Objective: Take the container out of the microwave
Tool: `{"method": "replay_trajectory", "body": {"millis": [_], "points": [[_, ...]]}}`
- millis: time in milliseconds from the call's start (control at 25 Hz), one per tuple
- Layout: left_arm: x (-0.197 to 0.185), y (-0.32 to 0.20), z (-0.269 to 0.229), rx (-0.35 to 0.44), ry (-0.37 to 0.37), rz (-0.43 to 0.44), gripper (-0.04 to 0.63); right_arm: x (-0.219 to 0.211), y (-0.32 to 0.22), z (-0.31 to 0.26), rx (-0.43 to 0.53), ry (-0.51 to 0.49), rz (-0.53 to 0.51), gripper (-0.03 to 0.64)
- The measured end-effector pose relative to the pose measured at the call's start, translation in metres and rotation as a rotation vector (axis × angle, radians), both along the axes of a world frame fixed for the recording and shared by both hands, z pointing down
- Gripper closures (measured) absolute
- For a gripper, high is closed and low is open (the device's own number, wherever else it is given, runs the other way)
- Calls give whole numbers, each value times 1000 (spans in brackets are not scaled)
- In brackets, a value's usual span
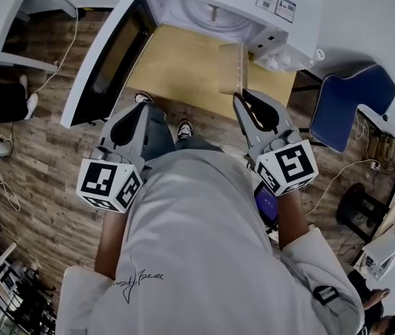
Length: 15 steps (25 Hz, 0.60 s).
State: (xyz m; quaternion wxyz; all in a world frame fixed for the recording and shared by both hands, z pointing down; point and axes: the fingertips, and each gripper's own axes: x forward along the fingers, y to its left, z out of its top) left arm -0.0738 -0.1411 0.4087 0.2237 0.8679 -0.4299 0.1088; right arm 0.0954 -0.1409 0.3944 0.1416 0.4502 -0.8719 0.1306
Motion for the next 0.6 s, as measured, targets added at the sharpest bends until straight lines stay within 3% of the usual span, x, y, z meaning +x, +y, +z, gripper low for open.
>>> {"method": "replay_trajectory", "body": {"millis": [600], "points": [[2, 3, 6, -24, 10, 22, 597, -14, 12, 1, 1, -9, -121, 561]]}}
